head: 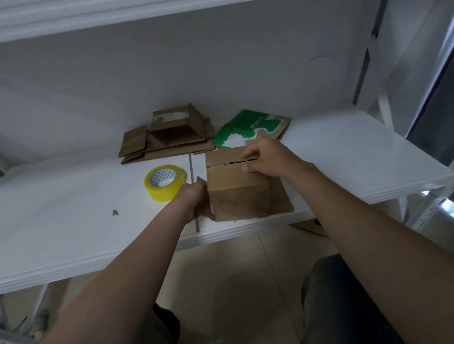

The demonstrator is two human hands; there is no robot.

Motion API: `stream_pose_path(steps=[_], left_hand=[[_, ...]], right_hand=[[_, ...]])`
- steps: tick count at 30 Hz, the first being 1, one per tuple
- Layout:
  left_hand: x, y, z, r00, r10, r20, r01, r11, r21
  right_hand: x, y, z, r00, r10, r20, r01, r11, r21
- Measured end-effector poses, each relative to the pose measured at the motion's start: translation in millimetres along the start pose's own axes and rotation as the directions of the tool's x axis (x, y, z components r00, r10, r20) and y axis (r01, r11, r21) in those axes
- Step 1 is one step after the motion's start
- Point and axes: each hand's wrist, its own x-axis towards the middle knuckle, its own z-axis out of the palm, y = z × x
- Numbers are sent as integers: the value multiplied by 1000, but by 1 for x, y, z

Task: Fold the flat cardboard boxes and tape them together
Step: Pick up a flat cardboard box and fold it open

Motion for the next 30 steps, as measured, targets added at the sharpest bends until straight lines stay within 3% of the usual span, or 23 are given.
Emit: stream_pose_path(steps=[5,7,10,12,15,19,23,26,30], left_hand=[[6,-1,-30,1000,-14,-8,15,994,105],[18,-3,-43,999,19,-42,-9,973,231],[43,-7,-56,963,182,-200,-36,819,572],[47,-6,-58,933,307,-190,-99,723,683],[54,-9,-54,921,376,-107,-148,588,795],[63,-18,-53,892,422,-161,-62,467,882],[79,-21,-58,849,512,-132,9,236,972],[83,-26,-63,825,543,-156,-24,309,951],[66,-3,-70,769,590,-245,-239,622,746]], right_hand=[[7,-13,14,999,-37,8,37,997,-63],[11,-17,16,999,-37,15,38,992,-119],[15,-22,18,1000,-23,20,26,985,-169],[17,-23,18,999,-29,16,31,984,-174],[20,-23,16,999,-22,27,26,986,-166],[23,-23,14,999,1,40,5,990,-144],[23,-23,14,999,2,43,4,992,-129],[23,-22,13,999,10,51,-4,995,-103],[28,-21,14,998,25,65,-18,994,-109]])
